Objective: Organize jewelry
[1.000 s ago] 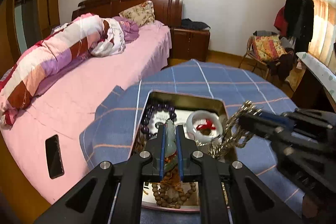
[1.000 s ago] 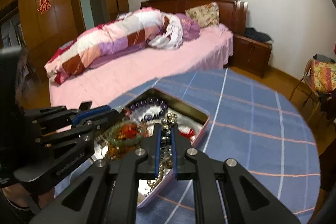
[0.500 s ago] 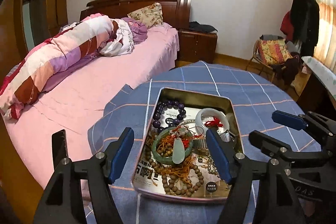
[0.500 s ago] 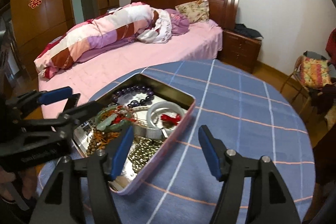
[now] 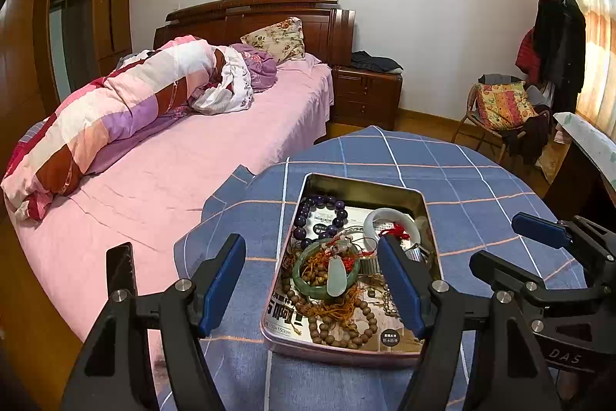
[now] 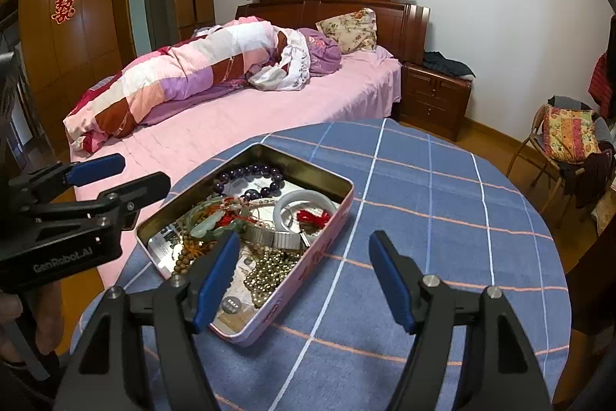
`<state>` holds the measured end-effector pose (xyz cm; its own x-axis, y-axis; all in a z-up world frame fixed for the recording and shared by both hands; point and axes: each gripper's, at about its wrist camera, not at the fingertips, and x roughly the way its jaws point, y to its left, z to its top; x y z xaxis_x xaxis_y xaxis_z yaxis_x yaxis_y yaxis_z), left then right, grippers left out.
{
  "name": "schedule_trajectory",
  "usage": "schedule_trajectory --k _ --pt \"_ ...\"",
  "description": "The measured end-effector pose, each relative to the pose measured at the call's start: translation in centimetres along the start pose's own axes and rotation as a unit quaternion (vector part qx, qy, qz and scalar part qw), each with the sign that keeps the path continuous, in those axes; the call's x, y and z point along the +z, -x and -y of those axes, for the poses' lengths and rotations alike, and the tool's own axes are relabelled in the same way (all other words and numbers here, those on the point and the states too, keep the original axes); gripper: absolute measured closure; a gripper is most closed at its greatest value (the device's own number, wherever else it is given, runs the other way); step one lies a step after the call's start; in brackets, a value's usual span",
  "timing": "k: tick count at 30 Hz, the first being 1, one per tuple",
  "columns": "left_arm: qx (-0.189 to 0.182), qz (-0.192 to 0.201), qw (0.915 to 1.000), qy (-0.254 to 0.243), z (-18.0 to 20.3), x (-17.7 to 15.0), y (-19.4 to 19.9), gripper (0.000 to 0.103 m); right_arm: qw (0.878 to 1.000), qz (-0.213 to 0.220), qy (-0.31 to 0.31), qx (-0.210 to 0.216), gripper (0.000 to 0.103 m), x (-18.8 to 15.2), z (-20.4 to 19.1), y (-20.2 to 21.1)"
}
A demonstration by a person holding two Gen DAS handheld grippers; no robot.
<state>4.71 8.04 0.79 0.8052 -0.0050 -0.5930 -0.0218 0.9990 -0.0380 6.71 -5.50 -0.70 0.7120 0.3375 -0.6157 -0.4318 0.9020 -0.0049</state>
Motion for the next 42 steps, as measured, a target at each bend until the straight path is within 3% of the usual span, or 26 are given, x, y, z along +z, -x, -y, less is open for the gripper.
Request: schedule_trajectory --k 42 --pt "0.002 -0.009 0.9999 -0.011 0.53 -0.08 -0.55 0.032 1.0 0.013 -0.006 -0.013 0.023 0.0 0.53 0.52"
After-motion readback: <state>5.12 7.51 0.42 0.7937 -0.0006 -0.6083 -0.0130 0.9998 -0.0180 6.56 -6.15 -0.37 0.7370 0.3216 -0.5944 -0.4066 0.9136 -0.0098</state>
